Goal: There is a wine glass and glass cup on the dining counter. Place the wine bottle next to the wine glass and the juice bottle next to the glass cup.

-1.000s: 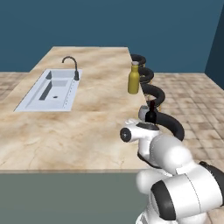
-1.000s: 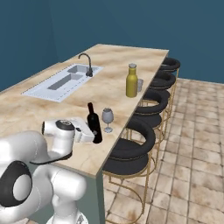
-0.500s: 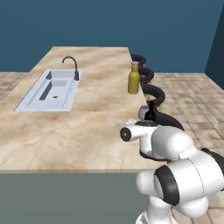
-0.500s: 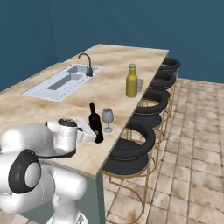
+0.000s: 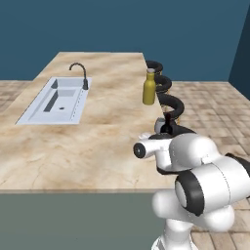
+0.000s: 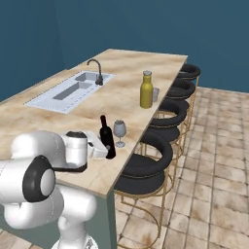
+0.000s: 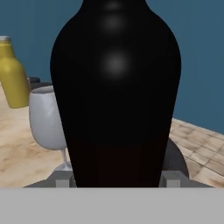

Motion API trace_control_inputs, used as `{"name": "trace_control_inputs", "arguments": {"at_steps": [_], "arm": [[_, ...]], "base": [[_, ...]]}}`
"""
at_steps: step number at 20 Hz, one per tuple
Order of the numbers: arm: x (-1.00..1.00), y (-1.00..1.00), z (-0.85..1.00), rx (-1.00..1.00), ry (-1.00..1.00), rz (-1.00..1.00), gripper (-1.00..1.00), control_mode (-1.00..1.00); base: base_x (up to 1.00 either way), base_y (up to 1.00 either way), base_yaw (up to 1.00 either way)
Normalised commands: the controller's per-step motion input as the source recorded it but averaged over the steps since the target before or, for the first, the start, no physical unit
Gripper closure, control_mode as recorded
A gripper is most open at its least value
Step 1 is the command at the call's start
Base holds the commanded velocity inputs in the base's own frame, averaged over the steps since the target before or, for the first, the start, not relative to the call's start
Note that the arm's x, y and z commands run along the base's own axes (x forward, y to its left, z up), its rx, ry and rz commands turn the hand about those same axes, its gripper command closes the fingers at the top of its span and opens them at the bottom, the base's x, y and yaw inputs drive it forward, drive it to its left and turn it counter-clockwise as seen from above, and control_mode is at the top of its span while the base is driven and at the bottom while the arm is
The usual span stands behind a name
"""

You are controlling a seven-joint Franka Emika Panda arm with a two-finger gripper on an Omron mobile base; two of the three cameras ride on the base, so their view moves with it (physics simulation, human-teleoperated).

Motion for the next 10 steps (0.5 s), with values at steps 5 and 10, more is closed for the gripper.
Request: {"name": "trace_control_inputs", "arguments": {"at_steps": [5, 10], "arm": [[0.02, 0.0, -0.12, 0.0, -0.02, 0.0, 1.0, -1.0], [0.01, 0.0, -0.12, 0.0, -0.02, 0.0, 1.0, -1.0]], "base": [[0.0, 0.0, 0.0], [0.0, 0.0, 0.0]]}}
